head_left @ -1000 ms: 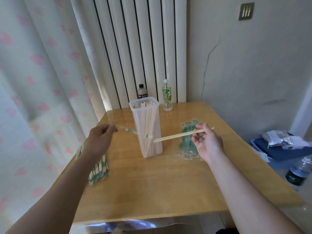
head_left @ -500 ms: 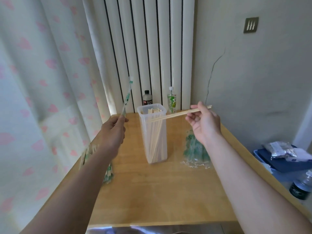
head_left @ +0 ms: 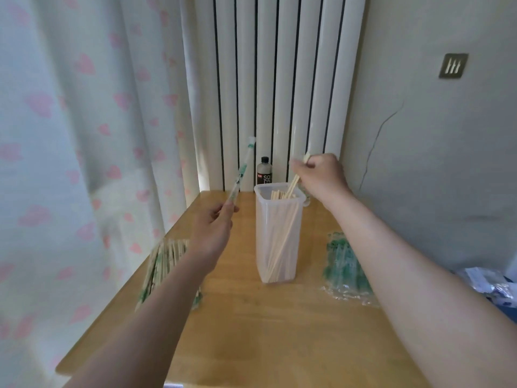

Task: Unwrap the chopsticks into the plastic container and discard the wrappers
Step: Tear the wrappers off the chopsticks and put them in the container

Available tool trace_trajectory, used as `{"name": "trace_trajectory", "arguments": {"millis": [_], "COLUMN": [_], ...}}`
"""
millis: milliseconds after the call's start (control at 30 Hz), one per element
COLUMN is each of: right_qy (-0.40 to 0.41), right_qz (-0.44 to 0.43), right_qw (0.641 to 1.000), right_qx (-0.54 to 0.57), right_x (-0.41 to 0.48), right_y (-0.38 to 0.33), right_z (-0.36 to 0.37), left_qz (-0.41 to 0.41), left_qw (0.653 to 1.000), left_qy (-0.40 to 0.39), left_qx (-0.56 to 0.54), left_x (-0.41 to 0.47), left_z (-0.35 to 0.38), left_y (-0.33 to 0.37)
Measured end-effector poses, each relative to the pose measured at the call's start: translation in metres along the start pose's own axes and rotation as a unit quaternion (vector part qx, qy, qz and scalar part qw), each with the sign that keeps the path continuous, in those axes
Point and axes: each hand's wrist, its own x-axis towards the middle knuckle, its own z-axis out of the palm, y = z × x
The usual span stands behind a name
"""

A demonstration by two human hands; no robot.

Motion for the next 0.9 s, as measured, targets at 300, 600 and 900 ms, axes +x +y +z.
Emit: {"name": "trace_trajectory", "arguments": {"millis": [300,600,900], "right_qy": [-0.153,-0.241,-0.082], "right_qz": [-0.074,-0.112,-0.103], "right_qw": [0.972,0.900,0.991], "right_qx": [-0.162,-0.345,-0.023], "right_x": [-0.010,-0.021,-0.024], "right_y": [0.008,0.008,0.022], "right_z": [0.027,0.031,0.018], "left_qz": [0.012,0.005,-0.006], "left_qw": [1.000,0.999,0.997], "left_qy": [-0.014,-0.041,-0.072], "left_qx": [0.016,0.016,0.007], "left_x": [-0.006,-0.008,-0.013], "left_z": [-0.003,0.006,0.023], "left_y": [-0.003,-0.009,-0.007]}}
